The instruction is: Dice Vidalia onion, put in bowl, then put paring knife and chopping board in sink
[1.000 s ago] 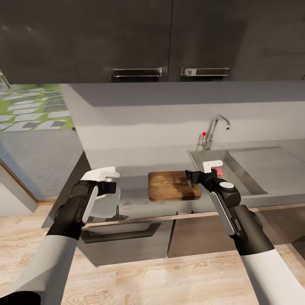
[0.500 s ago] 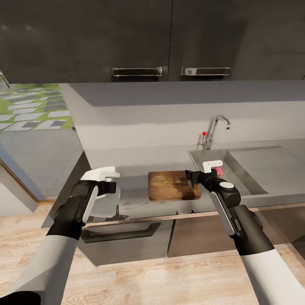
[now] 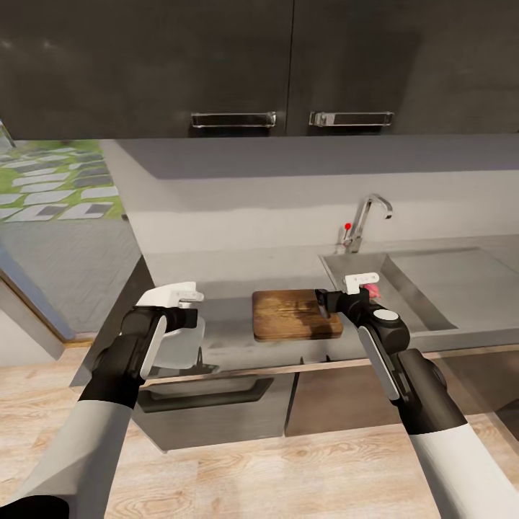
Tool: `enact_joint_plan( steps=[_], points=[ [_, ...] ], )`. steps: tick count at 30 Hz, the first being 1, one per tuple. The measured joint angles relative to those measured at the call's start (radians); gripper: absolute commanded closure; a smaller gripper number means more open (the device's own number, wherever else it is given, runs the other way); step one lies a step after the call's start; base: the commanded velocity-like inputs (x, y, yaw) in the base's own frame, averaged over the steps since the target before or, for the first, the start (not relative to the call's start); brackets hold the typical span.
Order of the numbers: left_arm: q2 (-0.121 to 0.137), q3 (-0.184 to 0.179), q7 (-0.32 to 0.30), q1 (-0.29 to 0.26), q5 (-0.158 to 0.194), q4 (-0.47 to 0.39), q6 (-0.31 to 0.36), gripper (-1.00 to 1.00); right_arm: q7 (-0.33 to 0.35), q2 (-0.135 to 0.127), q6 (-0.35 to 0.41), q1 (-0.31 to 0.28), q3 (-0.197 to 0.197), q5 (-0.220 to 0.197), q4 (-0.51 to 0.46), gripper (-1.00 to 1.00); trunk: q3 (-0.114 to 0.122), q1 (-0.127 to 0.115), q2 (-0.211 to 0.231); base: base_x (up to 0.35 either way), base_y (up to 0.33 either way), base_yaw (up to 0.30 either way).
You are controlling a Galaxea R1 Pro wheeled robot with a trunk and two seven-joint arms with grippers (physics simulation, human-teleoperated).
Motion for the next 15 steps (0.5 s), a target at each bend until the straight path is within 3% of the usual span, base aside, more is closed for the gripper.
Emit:
enact_joint_plan(
  steps=[15],
  points=[
    [0.000,0.000,0.000,0.000,0.000,0.000,0.000,1.00,0.000,0.000,0.000,0.000,0.000,0.000,0.000,-1.00,0.000,0.000,0.000,0.000,0.000,0.000]
  ],
)
